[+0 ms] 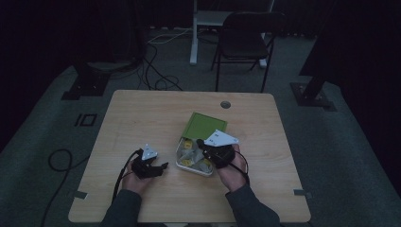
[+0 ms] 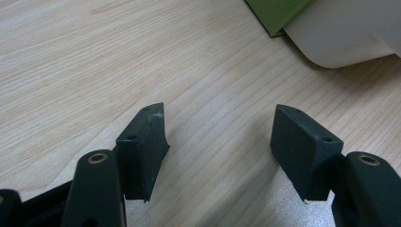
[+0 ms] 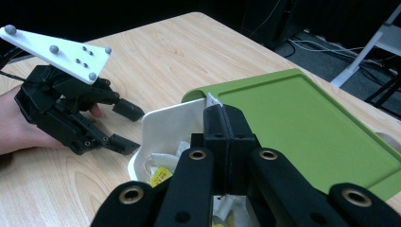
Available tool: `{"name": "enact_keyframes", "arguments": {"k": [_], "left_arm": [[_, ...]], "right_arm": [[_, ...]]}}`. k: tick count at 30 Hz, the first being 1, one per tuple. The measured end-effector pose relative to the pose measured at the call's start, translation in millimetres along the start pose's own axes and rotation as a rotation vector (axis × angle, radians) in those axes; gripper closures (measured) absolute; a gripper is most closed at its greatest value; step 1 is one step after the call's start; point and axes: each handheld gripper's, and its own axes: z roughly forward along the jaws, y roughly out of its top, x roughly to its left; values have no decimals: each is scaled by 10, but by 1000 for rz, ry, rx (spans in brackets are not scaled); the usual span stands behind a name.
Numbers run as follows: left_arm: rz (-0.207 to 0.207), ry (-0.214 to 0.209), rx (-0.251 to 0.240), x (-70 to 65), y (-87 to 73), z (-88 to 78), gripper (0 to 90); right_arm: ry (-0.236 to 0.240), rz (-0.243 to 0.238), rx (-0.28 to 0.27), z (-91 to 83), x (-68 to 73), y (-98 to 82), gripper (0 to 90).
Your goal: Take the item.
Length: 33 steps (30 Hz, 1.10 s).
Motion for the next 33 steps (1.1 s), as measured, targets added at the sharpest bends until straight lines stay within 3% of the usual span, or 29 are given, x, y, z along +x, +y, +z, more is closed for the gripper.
{"name": "enact_keyframes", "arguments": {"k": [33], "left_arm": [[0, 0, -1, 0, 0, 0, 375]], "right_arm": [[-53, 4, -15, -170, -151, 12, 900]]}}
